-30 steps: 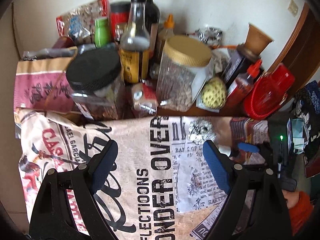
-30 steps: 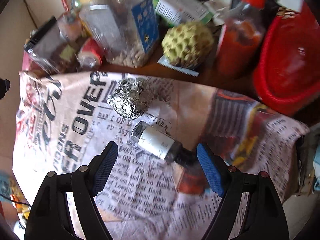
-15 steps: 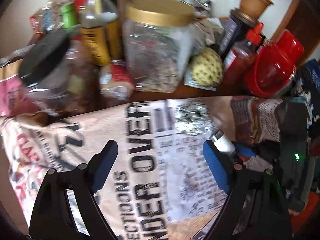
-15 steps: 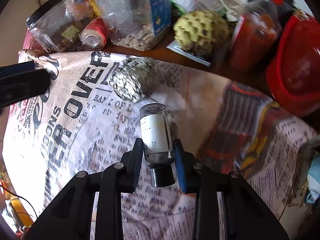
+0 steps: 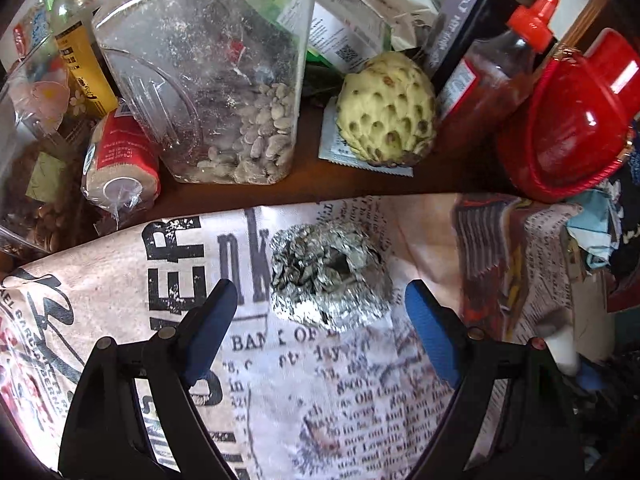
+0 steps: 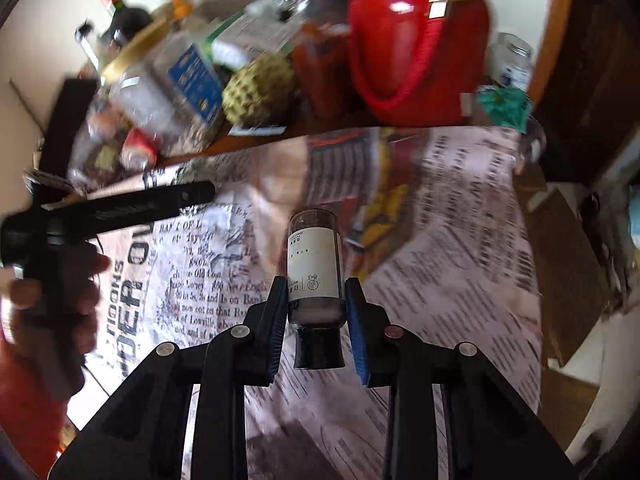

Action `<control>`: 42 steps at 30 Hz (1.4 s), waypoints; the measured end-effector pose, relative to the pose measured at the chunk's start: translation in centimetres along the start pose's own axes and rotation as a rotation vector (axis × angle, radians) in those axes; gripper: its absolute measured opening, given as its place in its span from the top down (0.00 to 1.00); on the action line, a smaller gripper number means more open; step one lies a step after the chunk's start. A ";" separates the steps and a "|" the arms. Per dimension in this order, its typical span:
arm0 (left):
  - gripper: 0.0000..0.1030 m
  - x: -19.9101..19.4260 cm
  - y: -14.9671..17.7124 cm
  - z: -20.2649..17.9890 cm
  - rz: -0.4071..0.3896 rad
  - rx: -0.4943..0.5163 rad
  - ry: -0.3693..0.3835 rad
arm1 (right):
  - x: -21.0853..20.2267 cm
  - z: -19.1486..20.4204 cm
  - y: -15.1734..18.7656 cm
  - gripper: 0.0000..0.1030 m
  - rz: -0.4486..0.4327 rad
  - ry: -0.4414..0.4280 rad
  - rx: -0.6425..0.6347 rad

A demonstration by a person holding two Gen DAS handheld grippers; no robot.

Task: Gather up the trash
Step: 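Grasp the crumpled foil ball with the left tool while the right tool grasps the small white-labelled bottle, then lift and carry the foil ball and small bottle with both tools over the bucket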

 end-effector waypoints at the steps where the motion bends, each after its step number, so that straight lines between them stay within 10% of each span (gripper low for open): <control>1: 0.23 0.2 0.0 0.0 -0.007 -0.003 -0.005 | -0.2 -0.1 -0.2 0.75 -0.007 0.003 0.007; 6: 0.46 1.1 0.2 -0.4 -0.019 -0.015 -0.010 | -2.8 -0.5 -0.4 0.75 -0.053 0.031 0.042; 42: 0.47 -40.0 22.3 -4.8 -0.630 -0.103 0.103 | -28.4 4.1 5.9 0.75 -0.531 -0.035 -0.215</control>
Point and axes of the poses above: each gripper's, at about its wrist camera, not at the fingertips, and x roughly the way its jaws point, z to its left, y to its underside, the point moved 7 cm from there along x, roughly the way its jaws point, and after that the axes turned 14 degrees about -x, right-handed, at the moved point
